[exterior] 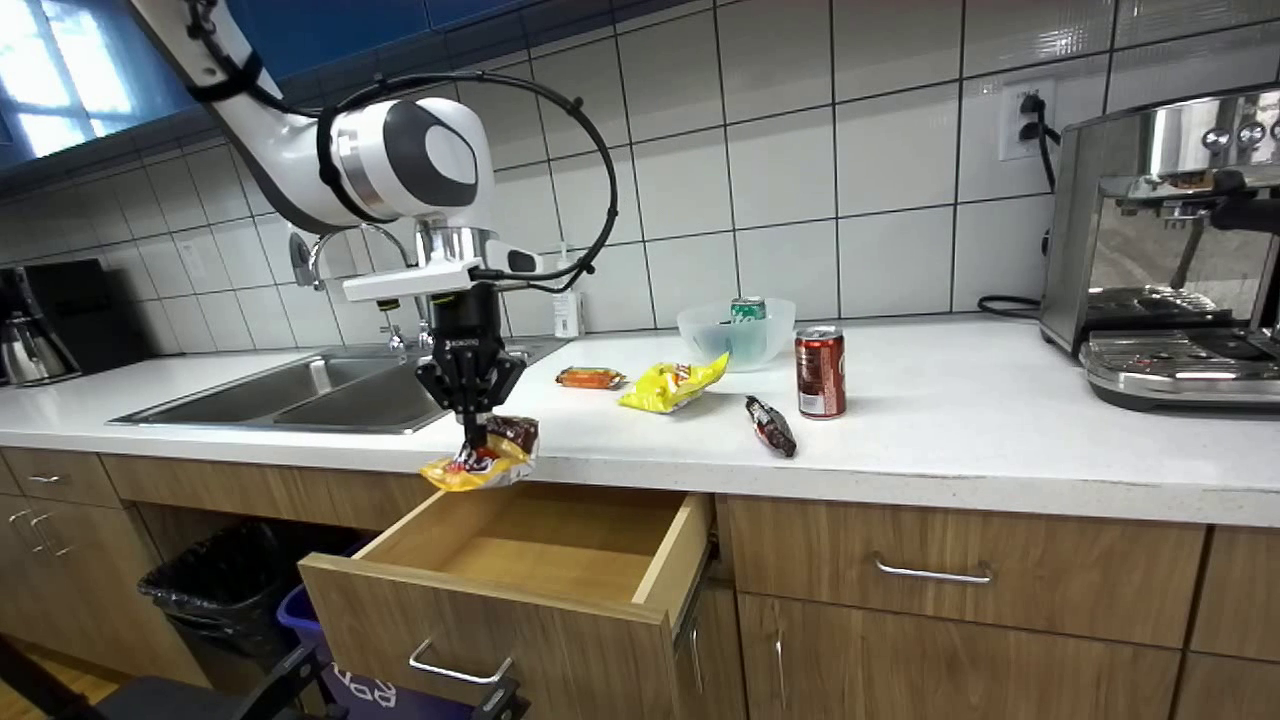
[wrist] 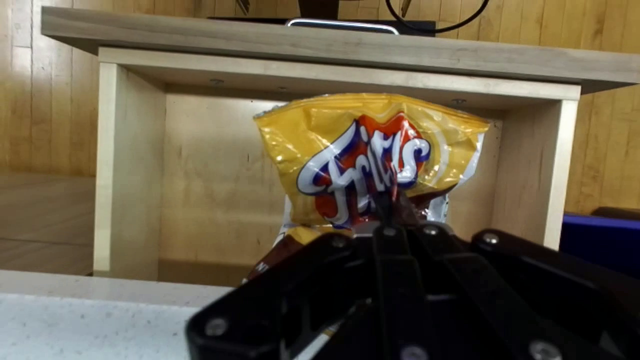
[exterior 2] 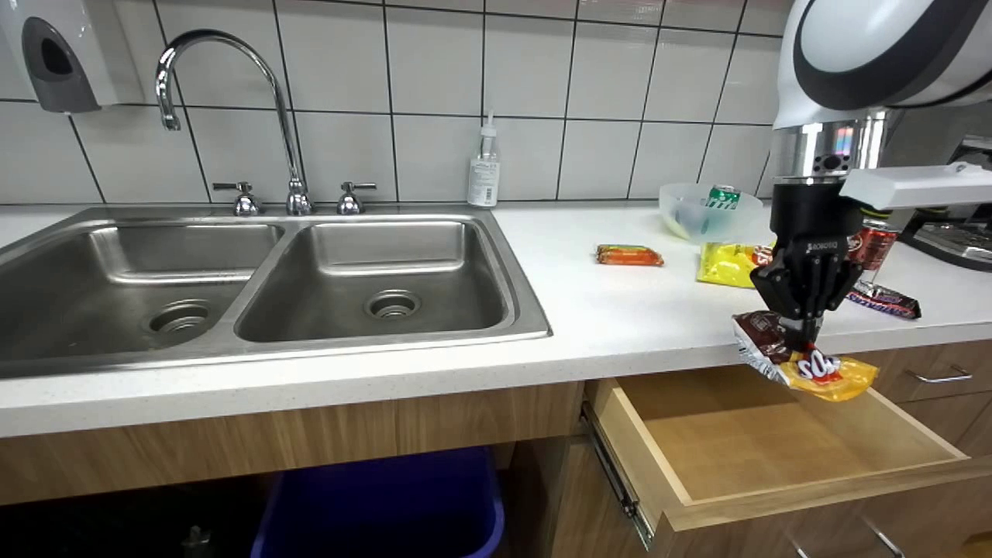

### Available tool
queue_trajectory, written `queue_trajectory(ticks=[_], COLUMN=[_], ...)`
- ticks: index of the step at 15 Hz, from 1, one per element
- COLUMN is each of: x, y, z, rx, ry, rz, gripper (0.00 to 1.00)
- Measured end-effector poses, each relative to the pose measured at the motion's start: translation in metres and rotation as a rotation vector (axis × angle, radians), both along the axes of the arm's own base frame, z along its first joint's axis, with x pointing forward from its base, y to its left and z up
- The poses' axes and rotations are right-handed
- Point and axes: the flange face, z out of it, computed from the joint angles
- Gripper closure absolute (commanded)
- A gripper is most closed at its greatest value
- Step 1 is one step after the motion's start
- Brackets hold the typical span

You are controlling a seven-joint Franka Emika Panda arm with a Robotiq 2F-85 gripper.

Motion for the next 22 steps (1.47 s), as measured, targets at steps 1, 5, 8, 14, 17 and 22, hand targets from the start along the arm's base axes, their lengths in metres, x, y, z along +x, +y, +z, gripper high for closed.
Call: queue_trajectory(ticks=[1,5,8,14,17,22], x=[-0.004,-0.015,-0.019,-0.023,-0.025,-0.027], y=[0.001,0.006,0.009,0.015,0.015,0.014], z=[-0.003,-0.015,-0.022,-0.037,-0.044,-0.054], rx=[-0.002,-0.008,-0.013,-0.023,-0.029,-0.041], ry=[0.009,0.04,0.058,0.089,0.103,0.123], rz=[-0.003,-0.008,-0.01,-0.016,-0.019,-0.038], gripper=[1.0,1.0,1.0,1.0,1.0,1.0])
